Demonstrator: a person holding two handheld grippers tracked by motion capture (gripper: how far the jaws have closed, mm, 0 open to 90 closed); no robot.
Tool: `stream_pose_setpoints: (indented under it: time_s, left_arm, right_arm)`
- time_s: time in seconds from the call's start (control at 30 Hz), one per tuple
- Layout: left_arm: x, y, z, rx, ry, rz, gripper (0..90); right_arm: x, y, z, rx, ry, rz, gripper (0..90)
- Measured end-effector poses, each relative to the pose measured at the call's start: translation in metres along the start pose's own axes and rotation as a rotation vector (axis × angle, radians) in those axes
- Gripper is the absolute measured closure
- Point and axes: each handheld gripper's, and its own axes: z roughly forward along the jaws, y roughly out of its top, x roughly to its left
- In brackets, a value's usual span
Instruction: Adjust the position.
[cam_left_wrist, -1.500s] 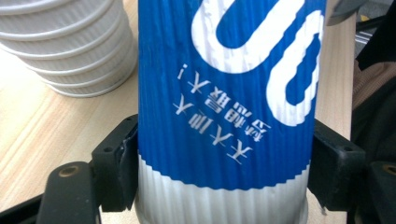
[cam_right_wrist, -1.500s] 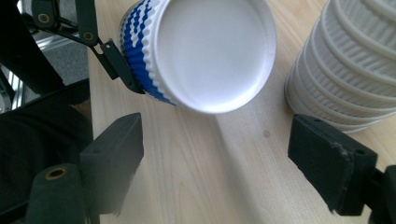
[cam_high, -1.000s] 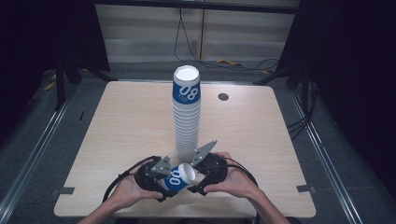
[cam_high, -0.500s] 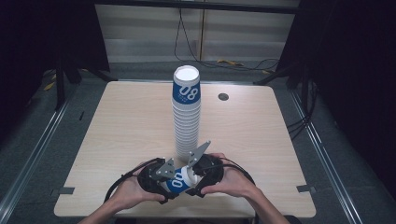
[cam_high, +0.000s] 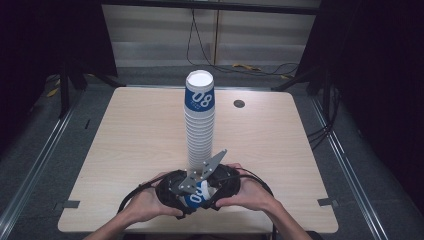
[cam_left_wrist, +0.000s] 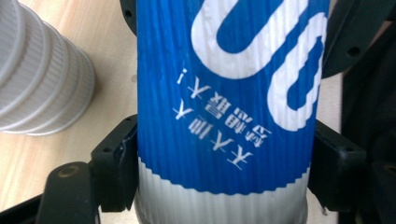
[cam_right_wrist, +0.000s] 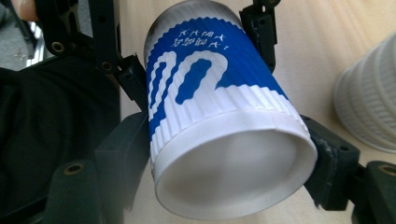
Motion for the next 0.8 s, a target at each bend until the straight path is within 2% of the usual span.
stream_pose_setpoints:
  time_s: [0.03,0.1,0.27,0.4,0.43,0.5,0.6,0.8]
  left_arm:
    - [0.0018,-0.0001,-0.0020,-0.009,-0.009,-0.001,23.5]
    - [0.0017,-0.0017,-0.0040,-0.042,-0.016,0.006,23.3]
    - [0.0005,-0.0024,-0.0046,-0.035,-0.021,0.023,22.9]
    - [0.0002,-0.0041,-0.0043,-0.043,-0.031,0.017,22.9]
    - [0.0024,-0.0039,-0.0059,-0.021,-0.032,0.047,22.9]
    - [0.0009,-0.0043,-0.0047,-0.046,-0.030,0.022,22.7]
    - [0.0001,-0.0042,-0.0046,-0.043,-0.034,0.020,22.6]
    - [0.0020,-0.0041,-0.0061,-0.071,-0.041,0.020,21.3]
  right_arm:
    - [0.0007,-0.0006,-0.0023,-0.019,-0.017,-0.002,26.1]
    - [-0.0001,-0.0021,-0.0063,-0.044,-0.011,-0.001,27.3]
    - [0.0028,-0.0021,-0.0079,-0.049,-0.007,-0.013,28.7]
    - [0.0023,-0.0027,-0.0075,-0.055,-0.001,-0.014,28.9]
    - [0.0025,-0.0027,-0.0072,-0.052,-0.002,-0.011,29.0]
    - [0.0020,-0.0027,-0.0071,-0.052,0.006,-0.013,29.0]
    - [0.0020,-0.0028,-0.0068,-0.054,0.010,-0.015,29.1]
    - [-0.0002,-0.0055,-0.0099,-0.062,0.023,-0.002,29.0]
